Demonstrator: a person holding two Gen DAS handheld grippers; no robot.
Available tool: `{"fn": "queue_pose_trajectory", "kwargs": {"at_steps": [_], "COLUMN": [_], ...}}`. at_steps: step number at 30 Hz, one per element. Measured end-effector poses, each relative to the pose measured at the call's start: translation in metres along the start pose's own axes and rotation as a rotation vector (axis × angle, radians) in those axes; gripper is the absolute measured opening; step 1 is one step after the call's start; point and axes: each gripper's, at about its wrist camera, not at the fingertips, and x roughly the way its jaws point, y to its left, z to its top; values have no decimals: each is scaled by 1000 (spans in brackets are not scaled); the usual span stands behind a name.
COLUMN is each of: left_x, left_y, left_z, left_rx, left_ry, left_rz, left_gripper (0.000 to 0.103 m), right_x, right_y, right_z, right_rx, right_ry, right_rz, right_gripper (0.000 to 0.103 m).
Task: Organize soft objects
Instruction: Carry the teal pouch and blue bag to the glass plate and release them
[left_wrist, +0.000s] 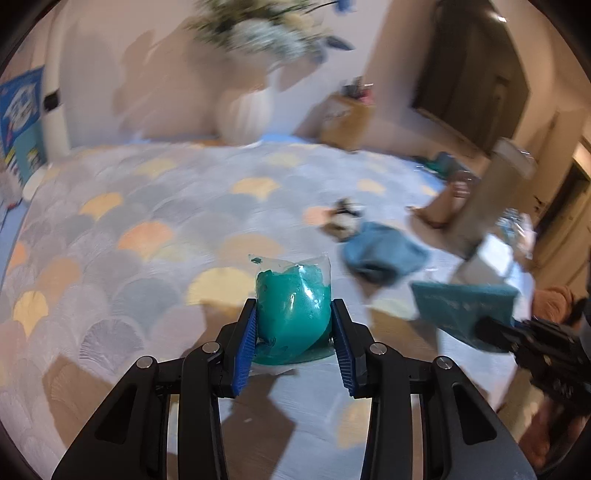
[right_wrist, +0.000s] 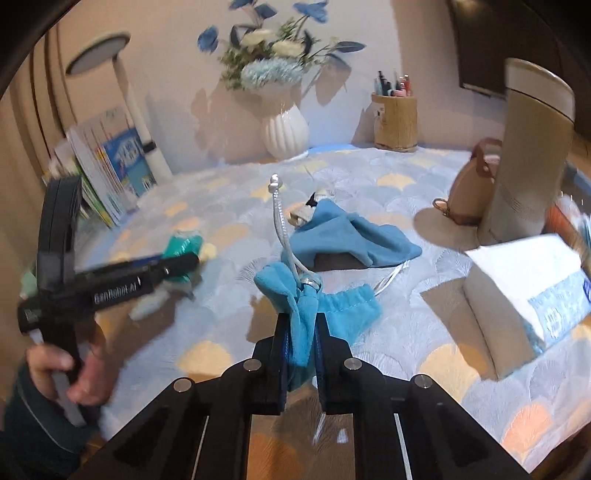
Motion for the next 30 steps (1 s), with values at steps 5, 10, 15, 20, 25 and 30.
{"fn": "queue_pose_trajectory", "kwargs": {"at_steps": [5, 10, 15, 20, 25, 30], "left_x": [-22, -30, -31, -31, -29, -6], "left_y": [-45, -93, -131, -174, -238, -306], "left_z": [12, 24, 35, 54, 69, 86], "left_rx": [76, 123, 139, 217, 302, 385], "left_ry": [-38, -55, -83, -87, -115, -105], "left_rz": [-84, -176, -214, -251, -312, -333], "left_gripper": [36, 36, 36, 36, 36, 36], "right_x": [-42, -87, -123, -170, -213, -243], "right_y": [-16, -39, -77, -121, -160, -206], "right_z": [8, 11, 11, 12, 21, 38], "right_rx": [49, 72, 137, 209, 226, 241], "right_ry": [-92, -191, -249, -342, -437, -499], "right_rz": [25, -2, -1, 25, -58, -168], "right_gripper": [12, 11, 11, 11, 11, 11]}}
